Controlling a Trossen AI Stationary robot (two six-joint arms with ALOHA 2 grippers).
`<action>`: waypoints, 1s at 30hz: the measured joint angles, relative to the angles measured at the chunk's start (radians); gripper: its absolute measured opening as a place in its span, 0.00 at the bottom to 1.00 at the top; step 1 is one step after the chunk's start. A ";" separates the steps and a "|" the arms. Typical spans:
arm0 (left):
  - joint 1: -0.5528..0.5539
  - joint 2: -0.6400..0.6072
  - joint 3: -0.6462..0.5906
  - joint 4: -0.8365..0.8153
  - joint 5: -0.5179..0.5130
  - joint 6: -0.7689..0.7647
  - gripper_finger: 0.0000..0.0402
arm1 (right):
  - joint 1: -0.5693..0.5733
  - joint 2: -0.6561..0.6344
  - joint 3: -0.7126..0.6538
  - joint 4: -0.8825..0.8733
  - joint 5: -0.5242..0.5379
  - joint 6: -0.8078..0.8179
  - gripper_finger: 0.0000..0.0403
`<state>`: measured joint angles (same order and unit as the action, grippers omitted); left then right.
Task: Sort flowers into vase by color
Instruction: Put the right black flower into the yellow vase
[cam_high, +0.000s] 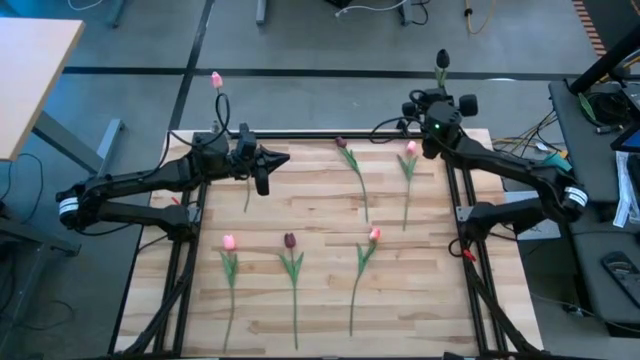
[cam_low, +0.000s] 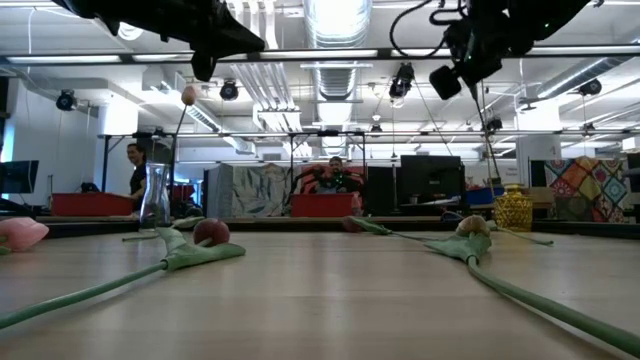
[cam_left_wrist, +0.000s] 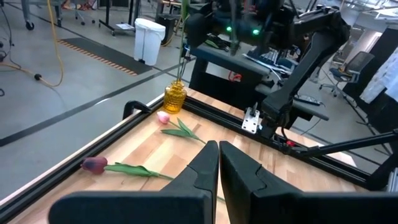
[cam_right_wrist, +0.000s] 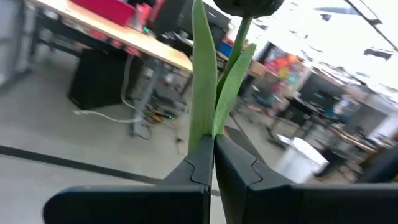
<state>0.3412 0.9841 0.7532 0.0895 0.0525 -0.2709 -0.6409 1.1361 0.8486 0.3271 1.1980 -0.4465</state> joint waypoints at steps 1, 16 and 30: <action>0.000 -0.001 0.000 0.000 0.000 0.000 0.00 | -0.001 0.002 0.000 0.000 0.007 0.000 0.02; 0.001 -0.004 0.000 0.000 0.002 0.016 0.00 | -0.110 0.023 -0.001 0.003 0.059 0.090 0.02; 0.015 -0.020 0.000 -0.024 0.003 0.022 0.00 | -0.126 0.033 -0.002 -0.067 0.060 0.251 0.02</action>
<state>0.3561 0.9645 0.7532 0.0659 0.0551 -0.2491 -0.7666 1.1690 0.8467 0.2601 1.2575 -0.1951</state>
